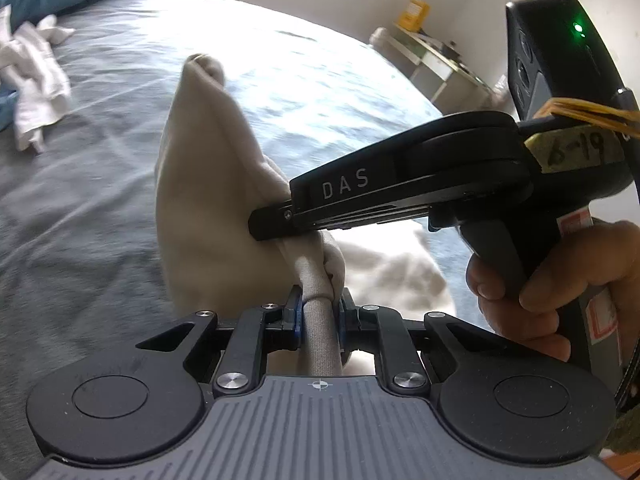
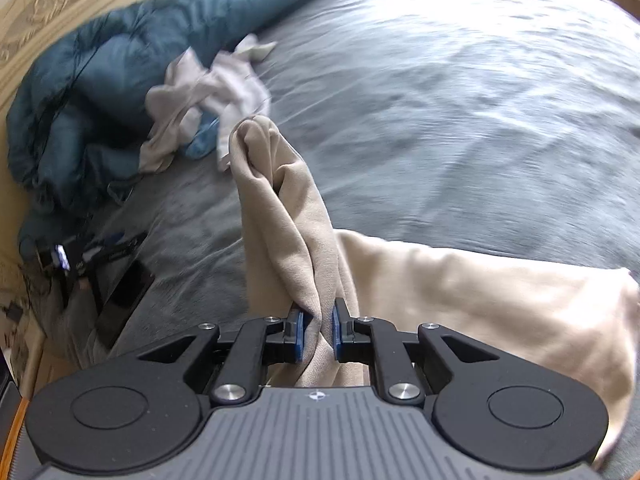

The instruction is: Fold clothes

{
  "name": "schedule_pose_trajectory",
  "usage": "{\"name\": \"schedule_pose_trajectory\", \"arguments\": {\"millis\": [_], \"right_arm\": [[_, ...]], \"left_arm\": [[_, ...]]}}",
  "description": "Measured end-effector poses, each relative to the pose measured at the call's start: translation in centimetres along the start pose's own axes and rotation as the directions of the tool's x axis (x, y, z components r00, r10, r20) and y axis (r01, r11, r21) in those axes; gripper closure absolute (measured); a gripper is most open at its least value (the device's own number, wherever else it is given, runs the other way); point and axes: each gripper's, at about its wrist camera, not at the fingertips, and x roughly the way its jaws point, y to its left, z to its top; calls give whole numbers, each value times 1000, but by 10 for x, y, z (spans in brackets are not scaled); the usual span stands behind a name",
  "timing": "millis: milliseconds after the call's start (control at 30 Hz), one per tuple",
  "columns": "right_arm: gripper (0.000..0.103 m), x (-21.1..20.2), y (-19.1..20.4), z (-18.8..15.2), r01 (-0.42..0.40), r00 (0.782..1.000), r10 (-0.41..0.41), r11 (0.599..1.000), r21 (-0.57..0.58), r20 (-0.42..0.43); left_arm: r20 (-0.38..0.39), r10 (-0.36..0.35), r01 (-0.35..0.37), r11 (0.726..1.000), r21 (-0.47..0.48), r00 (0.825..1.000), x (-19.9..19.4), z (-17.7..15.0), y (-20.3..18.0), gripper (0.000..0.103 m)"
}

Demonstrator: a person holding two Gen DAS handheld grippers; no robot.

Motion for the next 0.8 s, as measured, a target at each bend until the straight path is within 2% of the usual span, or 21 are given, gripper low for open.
{"name": "schedule_pose_trajectory", "arguments": {"millis": [400,800], "right_arm": [[88,-34,-103,-23,23,998,-34,984,177,58],[88,-41,-184,-46,39,997,-56,955,293,50]], "left_arm": [[-74,-37,45,994,96,997,58,0,-75,89],[-145,-60,80,987,140,988,114,-5,-121,89]]}}
